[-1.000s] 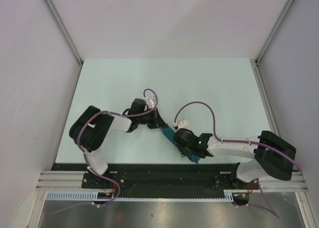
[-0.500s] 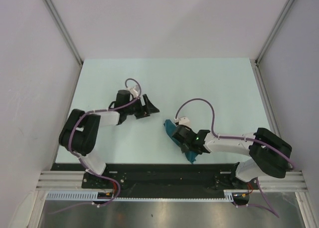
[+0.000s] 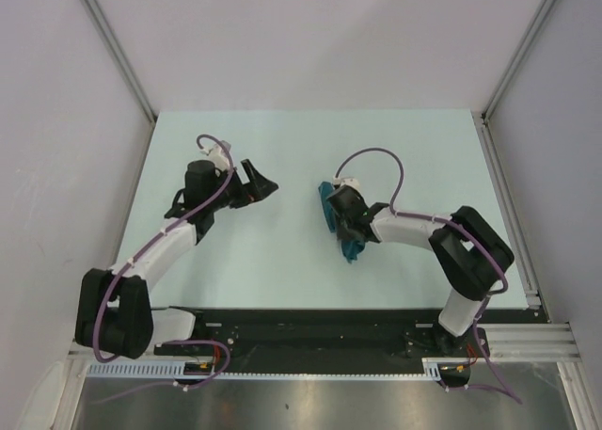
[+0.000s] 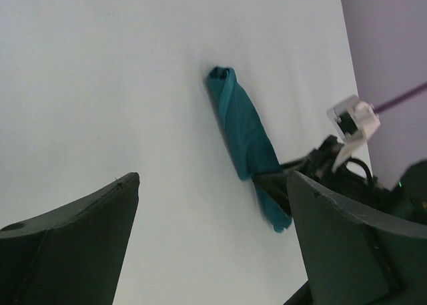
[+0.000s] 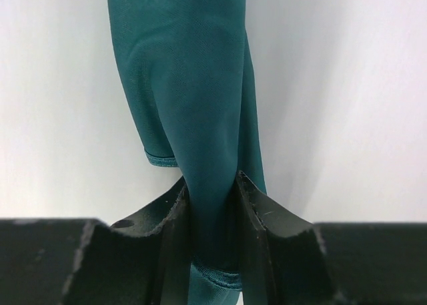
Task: Fold the napkin, place the utensils inside, and roll it up
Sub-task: Roll the napkin at the center of the board, then reset both arms
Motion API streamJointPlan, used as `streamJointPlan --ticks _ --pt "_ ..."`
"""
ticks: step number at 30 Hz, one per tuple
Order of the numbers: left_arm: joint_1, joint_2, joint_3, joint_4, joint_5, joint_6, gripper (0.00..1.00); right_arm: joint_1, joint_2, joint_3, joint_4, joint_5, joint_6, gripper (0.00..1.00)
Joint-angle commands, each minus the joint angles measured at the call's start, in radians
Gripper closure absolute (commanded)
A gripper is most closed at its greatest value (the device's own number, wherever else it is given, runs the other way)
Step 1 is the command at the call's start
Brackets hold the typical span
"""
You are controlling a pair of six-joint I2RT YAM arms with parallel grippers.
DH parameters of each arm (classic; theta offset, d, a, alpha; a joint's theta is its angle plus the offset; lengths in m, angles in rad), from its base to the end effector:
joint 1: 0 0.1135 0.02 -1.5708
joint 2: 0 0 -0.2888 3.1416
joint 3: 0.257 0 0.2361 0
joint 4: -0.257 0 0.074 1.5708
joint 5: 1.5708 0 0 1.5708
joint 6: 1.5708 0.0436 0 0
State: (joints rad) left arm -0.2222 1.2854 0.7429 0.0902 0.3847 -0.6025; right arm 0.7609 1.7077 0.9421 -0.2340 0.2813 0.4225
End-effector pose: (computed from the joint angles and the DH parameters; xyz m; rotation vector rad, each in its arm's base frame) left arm 0.2579 -0.0751 0.2741 -0.1450 2.1035 -0.8985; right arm 0.2461 0.2176 0.1871 -0.3203 2.4953 0.1163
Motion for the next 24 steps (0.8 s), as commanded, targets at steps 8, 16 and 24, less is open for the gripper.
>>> streamJointPlan --ticks 8,16,24 --pt "0.035 -0.216 0.039 -0.251 0.042 0.102 0.00 -0.083 0.138 0.138 0.052 -0.120 -0.122 0.49" --pt "0.107 -0.325 0.062 -0.403 0.095 0.187 0.00 -0.043 -0.066 0.138 -0.025 -0.235 -0.165 0.13" --pt "0.142 -0.461 0.084 -0.480 0.109 0.262 0.00 -0.084 -0.402 0.043 -0.030 -0.298 -0.156 0.05"
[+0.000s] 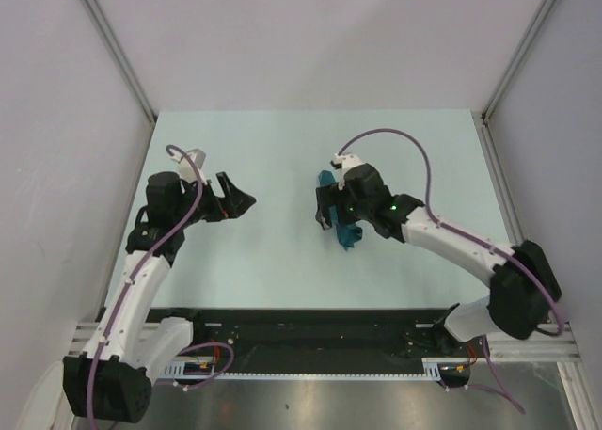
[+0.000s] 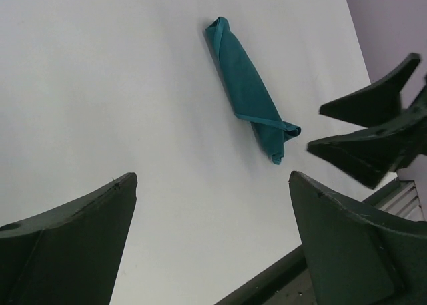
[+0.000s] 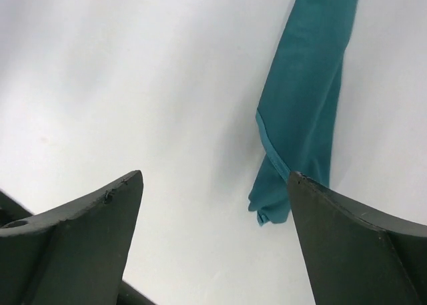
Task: Fold the napkin, place the utensils inside, and roll it up
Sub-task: Reset both arms
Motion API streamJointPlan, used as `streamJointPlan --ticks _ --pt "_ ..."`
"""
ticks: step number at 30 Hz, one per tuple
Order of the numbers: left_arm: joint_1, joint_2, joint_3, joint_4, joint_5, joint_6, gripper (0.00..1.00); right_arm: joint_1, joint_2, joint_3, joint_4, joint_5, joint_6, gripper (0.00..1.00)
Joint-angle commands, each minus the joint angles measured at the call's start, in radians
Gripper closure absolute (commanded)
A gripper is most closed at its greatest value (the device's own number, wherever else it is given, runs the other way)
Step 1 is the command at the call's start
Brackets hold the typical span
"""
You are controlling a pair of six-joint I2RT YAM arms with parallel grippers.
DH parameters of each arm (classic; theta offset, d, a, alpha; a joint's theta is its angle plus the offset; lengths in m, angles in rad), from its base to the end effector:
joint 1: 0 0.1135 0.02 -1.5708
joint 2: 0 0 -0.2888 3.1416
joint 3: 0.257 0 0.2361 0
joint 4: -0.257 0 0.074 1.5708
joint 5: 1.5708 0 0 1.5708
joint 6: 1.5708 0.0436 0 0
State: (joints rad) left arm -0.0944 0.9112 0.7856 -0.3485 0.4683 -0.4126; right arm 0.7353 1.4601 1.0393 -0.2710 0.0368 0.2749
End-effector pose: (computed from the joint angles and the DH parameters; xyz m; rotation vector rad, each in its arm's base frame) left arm 0.1749 -0.0363 0.3211 -0.0300 2.0822 -0.7915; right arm 0.2322 0.2078 0.2870 -0.5076 2.2537 0.4884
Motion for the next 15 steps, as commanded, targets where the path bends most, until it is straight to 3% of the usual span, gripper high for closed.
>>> streamJointPlan --ticks 1,10,15 --pt "0.015 -0.106 0.040 -0.044 0.021 0.078 0.00 -0.079 -0.193 -0.100 0.021 -0.067 -0.008 0.04" --pt "0.015 -0.250 0.007 -0.055 -0.071 0.093 0.00 -0.338 -0.527 -0.386 0.156 -0.184 -0.026 0.04" --pt "0.015 -0.264 -0.012 -0.050 -0.076 0.081 0.00 -0.382 -0.613 -0.464 0.167 -0.172 -0.048 0.04"
